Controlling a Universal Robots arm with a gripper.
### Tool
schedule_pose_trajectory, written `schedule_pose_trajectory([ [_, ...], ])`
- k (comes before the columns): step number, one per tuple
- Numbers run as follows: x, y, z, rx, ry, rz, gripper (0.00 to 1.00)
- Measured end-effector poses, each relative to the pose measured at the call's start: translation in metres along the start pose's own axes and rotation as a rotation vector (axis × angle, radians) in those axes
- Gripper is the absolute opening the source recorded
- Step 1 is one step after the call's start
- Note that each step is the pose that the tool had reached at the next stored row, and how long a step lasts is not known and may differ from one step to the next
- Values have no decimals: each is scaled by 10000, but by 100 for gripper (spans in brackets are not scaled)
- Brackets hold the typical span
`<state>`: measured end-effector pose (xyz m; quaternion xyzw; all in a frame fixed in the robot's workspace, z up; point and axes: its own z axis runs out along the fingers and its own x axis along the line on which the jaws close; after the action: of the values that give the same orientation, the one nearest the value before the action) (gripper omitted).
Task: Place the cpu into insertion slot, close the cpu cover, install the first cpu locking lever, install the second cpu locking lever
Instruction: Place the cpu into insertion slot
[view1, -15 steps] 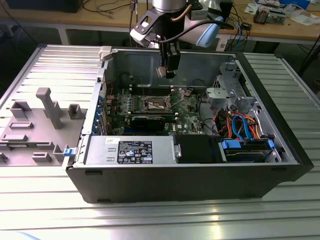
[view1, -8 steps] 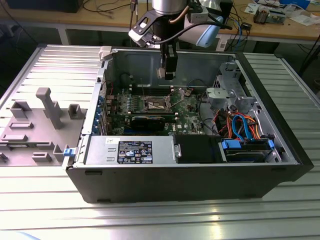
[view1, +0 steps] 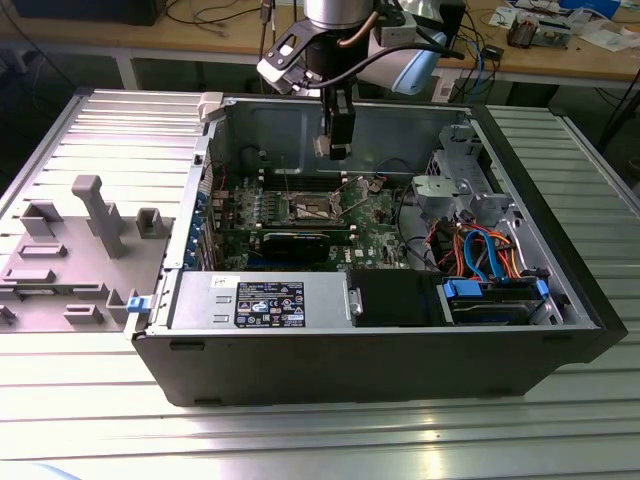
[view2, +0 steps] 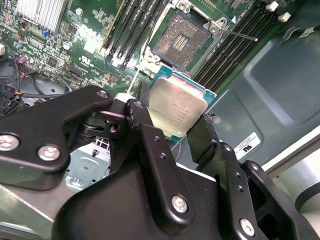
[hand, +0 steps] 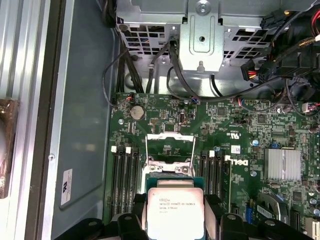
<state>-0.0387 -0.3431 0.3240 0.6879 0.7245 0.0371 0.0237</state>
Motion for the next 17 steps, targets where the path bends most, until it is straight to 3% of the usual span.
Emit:
schedule_pose_trajectory([
  [10,0,-1,7,-4,-19,224,54],
  [17,0,-2,23,-12,-59,681,54],
])
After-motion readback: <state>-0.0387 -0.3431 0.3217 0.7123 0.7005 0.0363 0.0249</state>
